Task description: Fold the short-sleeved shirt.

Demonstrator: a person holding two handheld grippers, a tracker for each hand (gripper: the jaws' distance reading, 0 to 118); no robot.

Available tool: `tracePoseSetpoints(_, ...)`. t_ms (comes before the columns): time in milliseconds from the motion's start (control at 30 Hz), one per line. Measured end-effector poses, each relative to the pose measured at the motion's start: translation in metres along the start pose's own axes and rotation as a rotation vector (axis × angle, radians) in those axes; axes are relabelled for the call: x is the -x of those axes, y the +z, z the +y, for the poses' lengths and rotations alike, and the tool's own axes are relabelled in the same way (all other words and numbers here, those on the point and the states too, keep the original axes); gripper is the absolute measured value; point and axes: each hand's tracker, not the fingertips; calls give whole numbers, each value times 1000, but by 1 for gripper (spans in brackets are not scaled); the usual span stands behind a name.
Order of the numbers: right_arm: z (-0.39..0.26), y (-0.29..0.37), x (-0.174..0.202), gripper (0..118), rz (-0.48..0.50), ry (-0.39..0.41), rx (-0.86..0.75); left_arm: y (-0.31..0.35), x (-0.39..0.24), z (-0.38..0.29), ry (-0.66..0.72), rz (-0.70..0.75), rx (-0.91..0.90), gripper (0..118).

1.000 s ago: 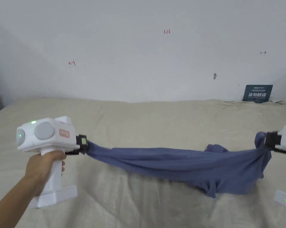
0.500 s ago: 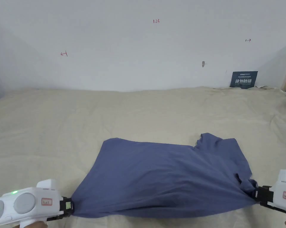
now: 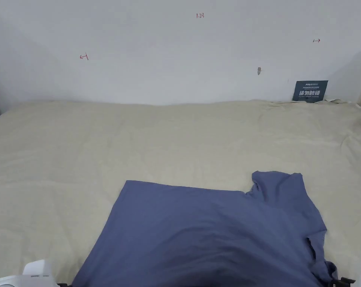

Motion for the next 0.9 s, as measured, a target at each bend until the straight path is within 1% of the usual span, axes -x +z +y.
tracePoseSetpoints(133,-11,-15,5,1,-33,16,42,-8,-4,-3,-17,29,22,3)
tracePoseSetpoints(233,-18,-28,8,1,-77,58,76,-18,-7,-6,-20,52,43,3)
tracePoseSetpoints(333,-26,-33,6,1,-76,36,97,-23,-8,-11,-18,58,58,3)
tracePoseSetpoints(433,-29,-30,5,2,-74,21,84,-22,-8,-12,-11,60,56,3)
tracePoseSetpoints(500,-27,-27,8,4,-72,19,80,-21,-9,-11,-8,61,57,7)
tracePoseSetpoints(533,-26,-26,9,7,-73,23,77,-21,-11,-10,-12,63,58,15)
tracePoseSetpoints(600,-23,-23,13,19,-90,40,59,-21,-15,-9,-38,91,62,38)
tracePoseSetpoints(633,-21,-20,14,30,-93,48,60,-21,-17,-9,-58,101,71,50)
tracePoseSetpoints(667,-20,-18,15,51,-90,53,58,-21,-20,-9,-70,108,68,71)
tracePoseSetpoints(700,-18,-15,16,71,-87,58,50,-20,-23,-9,-77,118,59,85)
tracePoseSetpoints(733,-16,-12,17,86,-85,60,36,-18,-26,-8,-84,131,51,99)
tracePoseSetpoints(767,-14,-9,19,98,-87,63,21,-17,-28,-6,-88,139,46,109)
tracePoseSetpoints(800,-11,-7,18,100,-89,66,7,-15,-31,-4,-91,150,33,111)
tracePoseSetpoints(900,2,7,22,100,-101,86,-84,0,-43,4,-111,148,-47,111)
